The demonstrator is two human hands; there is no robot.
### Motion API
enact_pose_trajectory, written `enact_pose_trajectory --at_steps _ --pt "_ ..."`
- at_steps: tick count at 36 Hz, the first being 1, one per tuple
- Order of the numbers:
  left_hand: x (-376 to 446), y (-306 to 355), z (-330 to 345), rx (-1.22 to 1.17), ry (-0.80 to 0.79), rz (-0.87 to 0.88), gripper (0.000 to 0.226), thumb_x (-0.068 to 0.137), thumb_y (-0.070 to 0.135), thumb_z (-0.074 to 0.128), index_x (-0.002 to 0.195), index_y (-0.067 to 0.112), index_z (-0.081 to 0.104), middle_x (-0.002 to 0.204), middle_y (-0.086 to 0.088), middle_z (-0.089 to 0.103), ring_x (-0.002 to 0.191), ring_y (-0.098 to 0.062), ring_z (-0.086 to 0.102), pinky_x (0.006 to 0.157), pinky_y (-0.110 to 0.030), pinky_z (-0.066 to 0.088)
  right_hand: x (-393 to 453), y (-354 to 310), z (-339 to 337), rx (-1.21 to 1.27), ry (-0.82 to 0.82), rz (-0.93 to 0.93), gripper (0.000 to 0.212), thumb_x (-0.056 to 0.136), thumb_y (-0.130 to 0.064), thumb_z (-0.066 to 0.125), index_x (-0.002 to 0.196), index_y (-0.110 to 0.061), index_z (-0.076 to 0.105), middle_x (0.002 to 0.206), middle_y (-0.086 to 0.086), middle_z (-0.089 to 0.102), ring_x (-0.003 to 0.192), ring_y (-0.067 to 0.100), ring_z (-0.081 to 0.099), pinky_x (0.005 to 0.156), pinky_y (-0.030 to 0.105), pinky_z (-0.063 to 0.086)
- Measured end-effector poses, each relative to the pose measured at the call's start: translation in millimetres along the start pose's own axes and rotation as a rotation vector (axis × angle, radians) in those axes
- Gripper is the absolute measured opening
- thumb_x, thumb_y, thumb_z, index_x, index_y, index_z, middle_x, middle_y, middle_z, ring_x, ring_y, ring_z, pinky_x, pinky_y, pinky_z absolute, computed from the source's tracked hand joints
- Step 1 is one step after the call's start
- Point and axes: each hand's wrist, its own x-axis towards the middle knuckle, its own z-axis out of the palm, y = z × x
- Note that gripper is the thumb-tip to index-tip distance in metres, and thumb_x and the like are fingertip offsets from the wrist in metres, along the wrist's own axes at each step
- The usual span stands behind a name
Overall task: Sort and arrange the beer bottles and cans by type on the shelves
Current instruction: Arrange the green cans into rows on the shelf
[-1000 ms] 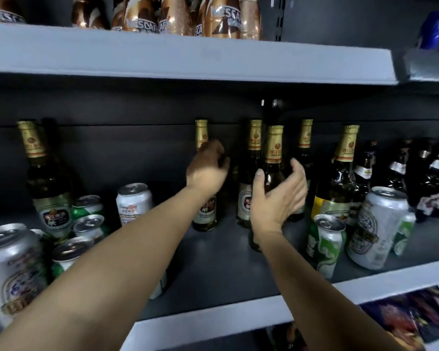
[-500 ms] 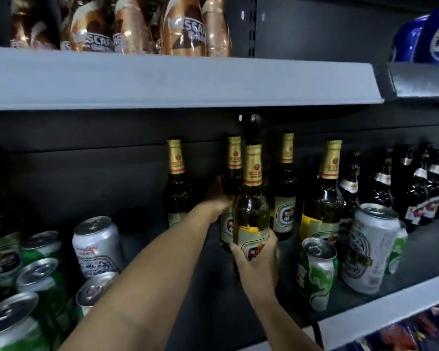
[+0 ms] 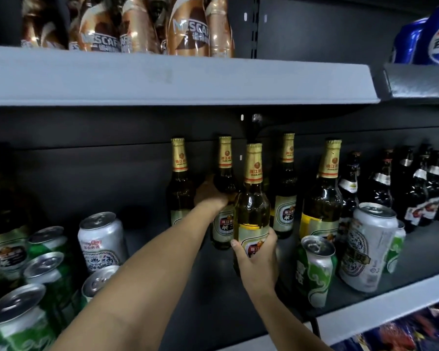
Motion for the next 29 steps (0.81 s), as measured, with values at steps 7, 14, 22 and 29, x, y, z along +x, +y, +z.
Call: enact_pose_trajectory --at_steps 7,14,22,29 --pt "4.2 2.7 2.4 0.046 -0.022 0.004 0.059 0.087 0.024 0.069 0.14 0.017 0.042 0.138 -0.011 0.051 0.127 -0.031 0.048 0.103 -0.043 0.043 -0.4 1.3 7.2 -0.001 -0.022 -0.004 0.083 0.073 -0.038 0.079 0.139 -0.027 0.031 0.119 -0.006 0.056 0.104 0.013 0.058 0.089 0.041 0.053" --pt "1.8 4.4 2.3 -0.247 -0.117 -0.069 0.058 0.088 0.028 0.068 0.138 0.015 0.044 0.129 -0.008 0.057 0.115 -0.026 0.055 0.084 -0.032 0.043 0.2 0.2 3.6 -0.011 -0.044 -0.025 0.083 0.074 -0.035 0.08 0.14 -0.022 0.032 0.121 -0.008 0.053 0.107 0.01 0.054 0.092 0.033 0.048" --pt "-10.7 13.8 -1.8 -0.399 -0.13 -0.142 0.045 0.097 0.031 0.055 0.136 0.01 0.047 0.13 -0.011 0.057 0.114 -0.023 0.055 0.081 -0.03 0.042 4.3 -1.0 5.1 -0.034 -0.065 -0.021 0.084 0.071 -0.037 0.082 0.138 -0.021 0.034 0.123 -0.004 0.055 0.11 0.016 0.056 0.092 0.035 0.048" --pt "-30.7 15.8 -7.3 -0.603 -0.033 -0.218 0.049 0.101 0.046 0.037 0.137 0.014 0.047 0.131 -0.008 0.055 0.119 -0.025 0.052 0.102 -0.041 0.04 9.3 -6.4 5.5 -0.049 -0.113 -0.037 0.083 0.073 -0.031 0.082 0.138 -0.015 0.032 0.125 0.0 0.052 0.114 0.02 0.054 0.09 0.028 0.043"
